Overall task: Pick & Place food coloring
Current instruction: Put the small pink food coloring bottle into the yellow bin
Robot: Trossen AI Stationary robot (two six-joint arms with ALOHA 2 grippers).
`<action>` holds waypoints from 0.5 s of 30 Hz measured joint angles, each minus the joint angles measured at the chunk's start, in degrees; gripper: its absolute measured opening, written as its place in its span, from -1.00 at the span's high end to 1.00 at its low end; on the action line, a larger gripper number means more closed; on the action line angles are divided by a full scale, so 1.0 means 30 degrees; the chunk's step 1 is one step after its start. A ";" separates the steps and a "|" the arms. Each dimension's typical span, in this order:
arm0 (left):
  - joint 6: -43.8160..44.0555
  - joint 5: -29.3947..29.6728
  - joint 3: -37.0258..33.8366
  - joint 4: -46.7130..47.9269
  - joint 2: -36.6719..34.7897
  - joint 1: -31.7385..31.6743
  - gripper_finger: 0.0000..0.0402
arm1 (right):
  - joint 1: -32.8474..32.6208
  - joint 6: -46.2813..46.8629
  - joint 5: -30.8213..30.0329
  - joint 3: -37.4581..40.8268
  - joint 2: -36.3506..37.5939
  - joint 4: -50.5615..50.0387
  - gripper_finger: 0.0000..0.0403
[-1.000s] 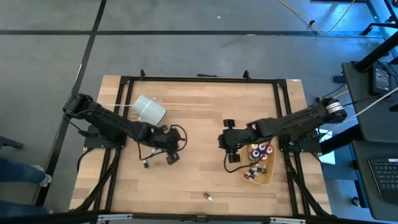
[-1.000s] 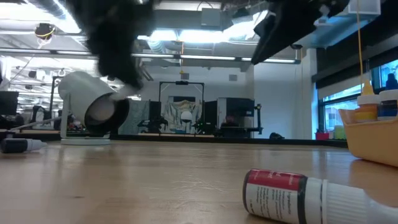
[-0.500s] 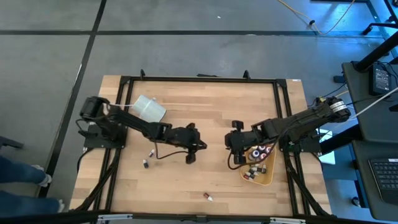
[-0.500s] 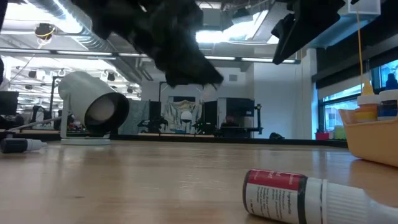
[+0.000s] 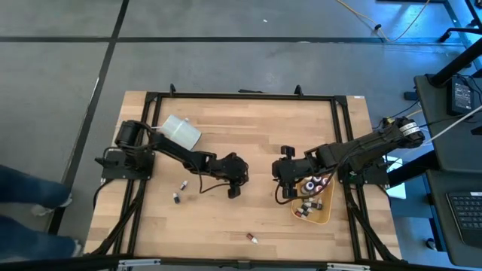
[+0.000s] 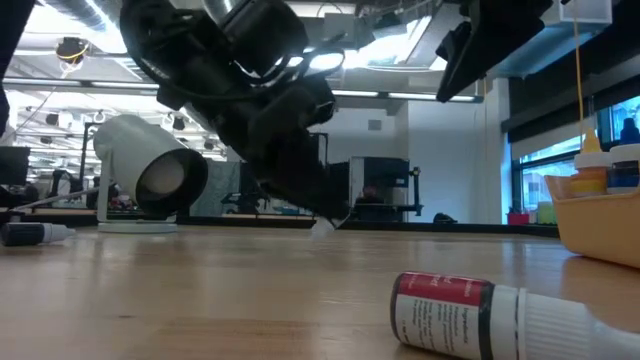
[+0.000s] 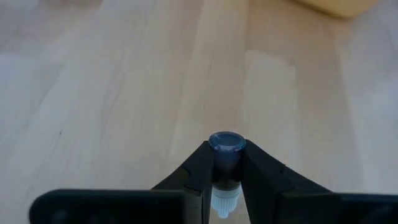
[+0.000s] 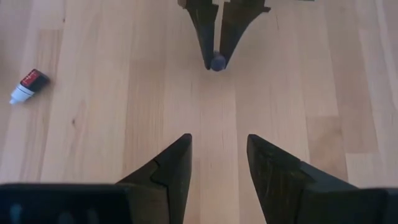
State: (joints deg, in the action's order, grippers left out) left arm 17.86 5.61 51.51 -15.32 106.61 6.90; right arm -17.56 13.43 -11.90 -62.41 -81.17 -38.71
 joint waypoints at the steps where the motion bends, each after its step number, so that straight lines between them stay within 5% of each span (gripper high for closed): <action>1: 0.0001 0.0005 0.0000 -0.0014 0.0089 0.0000 0.69 | 0.0000 0.0003 0.0003 0.0000 0.0000 0.0038 0.22; 15: 0.0140 0.0102 0.0007 -0.0063 0.0175 0.0307 0.53 | 0.0000 -0.0056 0.0000 0.0000 0.0000 0.0106 0.22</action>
State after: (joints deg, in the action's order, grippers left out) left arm 18.28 5.91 51.53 -15.51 107.13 7.82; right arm -17.56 13.26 -11.90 -62.41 -81.17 -38.39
